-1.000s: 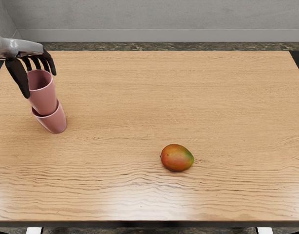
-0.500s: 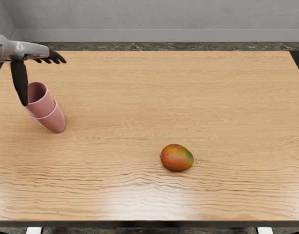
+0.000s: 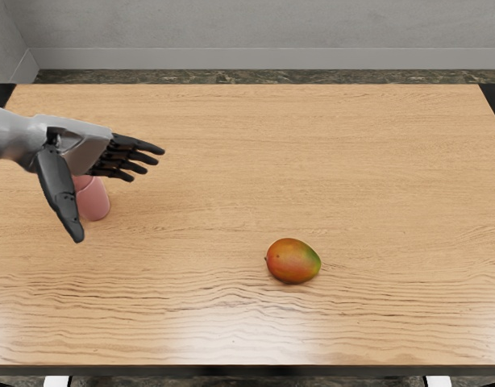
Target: Pick up cup and place in cup with left hand
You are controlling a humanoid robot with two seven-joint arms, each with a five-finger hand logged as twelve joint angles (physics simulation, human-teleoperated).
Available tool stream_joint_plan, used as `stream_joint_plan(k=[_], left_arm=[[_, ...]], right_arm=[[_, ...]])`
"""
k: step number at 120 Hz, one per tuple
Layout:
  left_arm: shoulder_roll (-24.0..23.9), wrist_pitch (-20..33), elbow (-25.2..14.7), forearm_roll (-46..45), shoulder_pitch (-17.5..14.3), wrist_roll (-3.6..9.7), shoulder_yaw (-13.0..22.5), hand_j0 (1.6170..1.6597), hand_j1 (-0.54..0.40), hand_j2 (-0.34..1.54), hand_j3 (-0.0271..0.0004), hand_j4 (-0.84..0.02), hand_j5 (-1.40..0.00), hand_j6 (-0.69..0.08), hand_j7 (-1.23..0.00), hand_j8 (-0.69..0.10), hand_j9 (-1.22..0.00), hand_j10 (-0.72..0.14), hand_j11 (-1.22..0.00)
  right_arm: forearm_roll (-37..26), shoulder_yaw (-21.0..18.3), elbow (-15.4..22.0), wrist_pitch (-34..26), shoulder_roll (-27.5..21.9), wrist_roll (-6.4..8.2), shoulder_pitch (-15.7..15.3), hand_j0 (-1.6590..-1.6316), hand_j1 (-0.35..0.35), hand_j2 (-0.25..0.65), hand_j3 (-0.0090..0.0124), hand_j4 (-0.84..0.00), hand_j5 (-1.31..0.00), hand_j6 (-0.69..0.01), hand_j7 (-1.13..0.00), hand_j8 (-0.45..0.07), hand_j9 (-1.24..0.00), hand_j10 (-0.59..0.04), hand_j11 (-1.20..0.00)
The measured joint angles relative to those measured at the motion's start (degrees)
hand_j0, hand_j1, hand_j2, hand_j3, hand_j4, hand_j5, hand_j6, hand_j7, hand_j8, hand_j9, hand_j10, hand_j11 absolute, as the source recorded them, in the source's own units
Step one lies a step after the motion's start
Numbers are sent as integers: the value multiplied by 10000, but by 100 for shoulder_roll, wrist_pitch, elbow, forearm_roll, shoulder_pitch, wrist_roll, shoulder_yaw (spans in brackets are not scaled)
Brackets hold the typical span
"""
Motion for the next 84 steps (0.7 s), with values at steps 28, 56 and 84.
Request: stream_joint_plan(k=[28,56,84], left_arm=[[183,-1,-267,-320,426,0,6,16580,3463,9,0,-60,-41,-65,-39,-63,-37,-57,-36],[259,-2,-283,-372,704,0,21,16580,3484,-2,0,-39,-16,-46,-14,-45,-12,-38,-11],[257,-2,-248,-360,964,0,49,16580,3491,-6,0,-32,-8,-39,-6,-38,-4,-31,-3]], right_arm=[[0,7,4,0,0,0,1,-16581,-3165,-55,0,-272,-353,-273,-353,-272,-353,-272,-353],[0,9,-2,0,0,-4,7,-16581,-3162,-55,0,-274,-356,-275,-356,-274,-356,-274,-356],[0,9,-7,2,0,-8,8,-16581,-3164,-55,0,-273,-354,-274,-354,-273,-354,-273,-354]])
